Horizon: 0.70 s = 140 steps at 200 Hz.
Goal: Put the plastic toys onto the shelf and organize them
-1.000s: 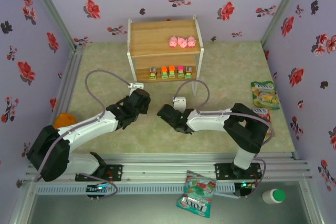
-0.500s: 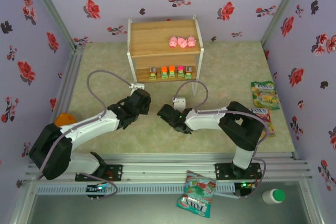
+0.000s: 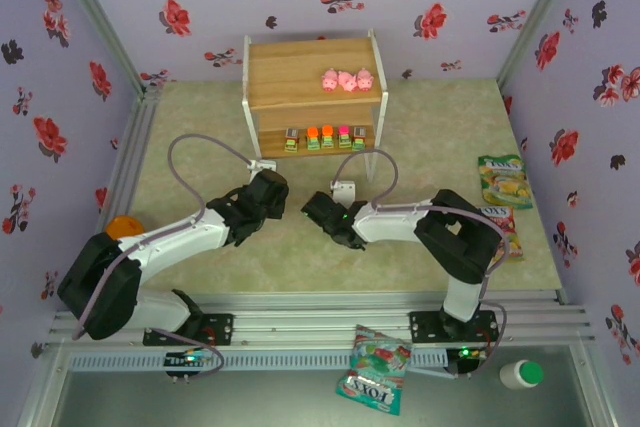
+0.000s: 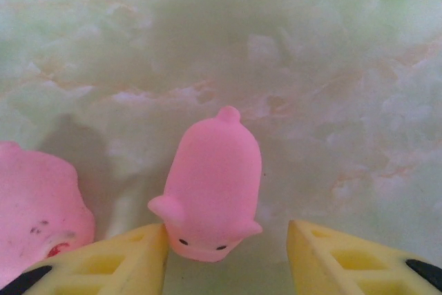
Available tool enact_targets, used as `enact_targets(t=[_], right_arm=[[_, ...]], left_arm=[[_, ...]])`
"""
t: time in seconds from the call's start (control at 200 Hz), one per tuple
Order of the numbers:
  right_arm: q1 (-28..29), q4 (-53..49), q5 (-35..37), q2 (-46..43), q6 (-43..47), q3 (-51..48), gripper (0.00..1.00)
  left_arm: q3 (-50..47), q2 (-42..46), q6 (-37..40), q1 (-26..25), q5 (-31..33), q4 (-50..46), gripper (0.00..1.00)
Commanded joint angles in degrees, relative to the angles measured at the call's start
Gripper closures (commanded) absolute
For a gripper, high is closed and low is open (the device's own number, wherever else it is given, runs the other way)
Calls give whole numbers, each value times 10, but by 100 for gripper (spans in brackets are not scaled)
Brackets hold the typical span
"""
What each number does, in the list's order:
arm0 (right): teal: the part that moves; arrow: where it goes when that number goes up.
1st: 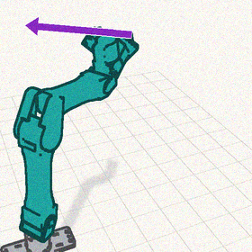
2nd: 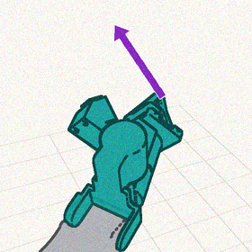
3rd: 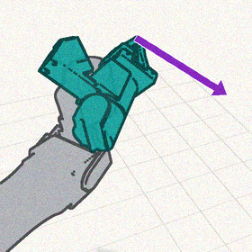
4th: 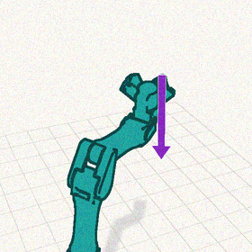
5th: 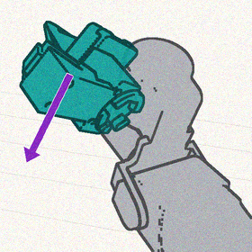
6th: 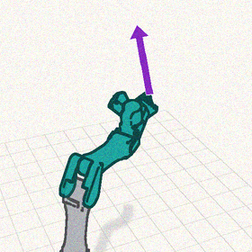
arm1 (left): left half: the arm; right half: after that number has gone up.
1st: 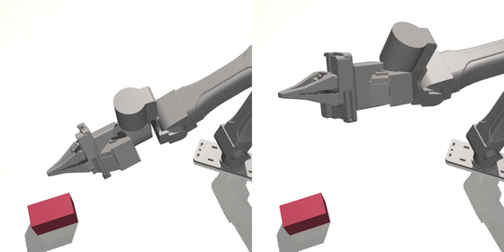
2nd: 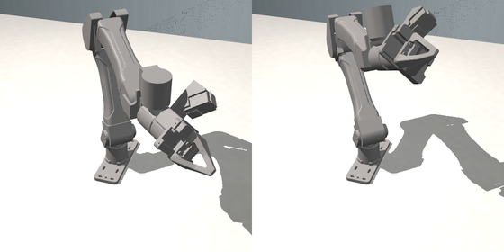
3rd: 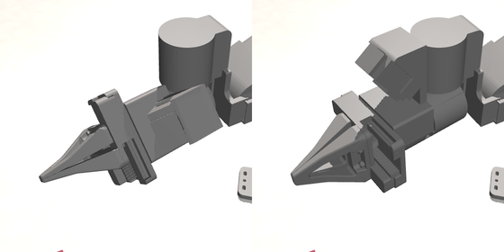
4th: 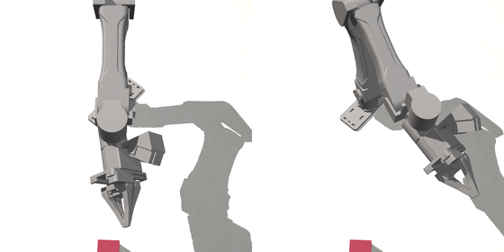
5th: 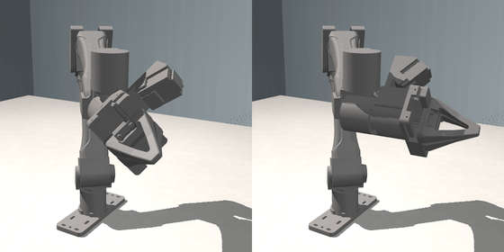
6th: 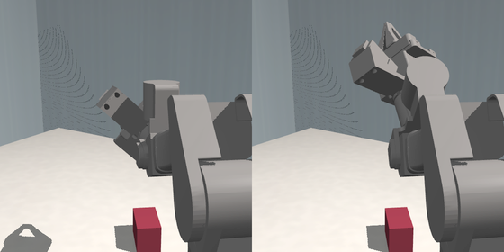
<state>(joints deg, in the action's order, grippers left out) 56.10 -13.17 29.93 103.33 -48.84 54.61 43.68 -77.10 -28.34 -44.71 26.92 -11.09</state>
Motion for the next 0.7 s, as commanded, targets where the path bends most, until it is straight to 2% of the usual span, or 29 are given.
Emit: enact_targets(t=[0.0,0.695], right_arm=[[-3,8,-3,12,15,20,50],[-15,-7,10,36,23,51,52]], left_arm=[[4,-5,-9,5,-1,8,47],[5,-7,-9,5,-3,6,47]])
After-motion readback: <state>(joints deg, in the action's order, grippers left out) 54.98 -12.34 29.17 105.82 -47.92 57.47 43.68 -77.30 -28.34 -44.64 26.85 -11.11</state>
